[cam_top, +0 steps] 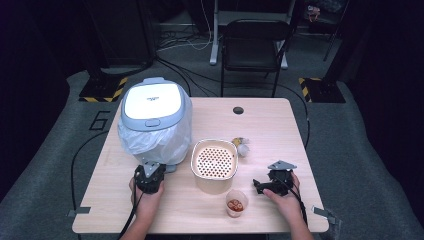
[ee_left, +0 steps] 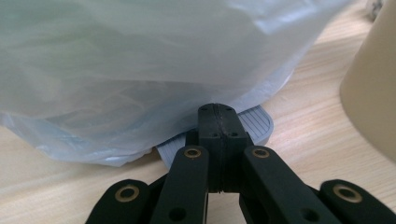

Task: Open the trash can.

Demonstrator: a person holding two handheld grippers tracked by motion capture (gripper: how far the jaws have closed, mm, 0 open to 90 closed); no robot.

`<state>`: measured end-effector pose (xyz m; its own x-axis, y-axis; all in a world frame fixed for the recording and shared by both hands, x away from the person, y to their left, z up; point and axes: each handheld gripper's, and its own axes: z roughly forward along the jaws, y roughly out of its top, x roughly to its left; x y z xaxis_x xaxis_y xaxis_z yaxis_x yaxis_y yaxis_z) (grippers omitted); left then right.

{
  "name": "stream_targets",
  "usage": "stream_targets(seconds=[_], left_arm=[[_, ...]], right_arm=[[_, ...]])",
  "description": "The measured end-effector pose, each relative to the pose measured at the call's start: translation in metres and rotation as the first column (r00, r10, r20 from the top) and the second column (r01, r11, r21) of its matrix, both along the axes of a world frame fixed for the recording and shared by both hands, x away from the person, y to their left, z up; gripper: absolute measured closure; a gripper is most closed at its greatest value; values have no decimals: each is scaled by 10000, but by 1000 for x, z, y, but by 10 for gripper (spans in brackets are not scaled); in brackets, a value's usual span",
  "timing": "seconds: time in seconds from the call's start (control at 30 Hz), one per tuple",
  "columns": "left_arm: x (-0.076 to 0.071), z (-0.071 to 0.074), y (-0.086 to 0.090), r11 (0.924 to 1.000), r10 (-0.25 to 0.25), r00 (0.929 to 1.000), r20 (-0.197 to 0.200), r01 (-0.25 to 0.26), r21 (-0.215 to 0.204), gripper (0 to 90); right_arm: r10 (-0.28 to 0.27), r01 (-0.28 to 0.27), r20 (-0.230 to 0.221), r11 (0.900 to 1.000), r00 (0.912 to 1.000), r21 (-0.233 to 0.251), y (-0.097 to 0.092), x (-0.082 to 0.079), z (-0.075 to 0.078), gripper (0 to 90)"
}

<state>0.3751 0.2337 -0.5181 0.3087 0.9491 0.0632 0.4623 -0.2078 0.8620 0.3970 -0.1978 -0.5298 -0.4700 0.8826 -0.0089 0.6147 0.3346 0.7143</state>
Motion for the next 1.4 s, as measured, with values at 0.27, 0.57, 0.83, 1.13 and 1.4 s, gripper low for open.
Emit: stream_targets(seconds=[0.27,0.57,0.83,1.13,1.4], left_arm=[[-1,-4,2,9999,-115,9999,115,114,52,895],[-2,-7,-1,9992,-184,9994,302,173,361,900],[-1,-7,-5,9973,-143,9999,12,142,716,900],[3,-9,-8,9948,-190,9991,-376,226,990,900],[4,-8,-6,9959,-219,9989,-421,255,870,900]], right_arm=[[-20,20,-13,10000,10000,10,0,0,0,0],[-23,23,-18,10000,10000,12,0,0,0,0],[-18,18,-2,10000,10000,3,0,0,0,0],[-20,20,11,10000,10000,-9,0,0,0,0],[-191,191,1,9998,9998,65,1,0,0,0]])
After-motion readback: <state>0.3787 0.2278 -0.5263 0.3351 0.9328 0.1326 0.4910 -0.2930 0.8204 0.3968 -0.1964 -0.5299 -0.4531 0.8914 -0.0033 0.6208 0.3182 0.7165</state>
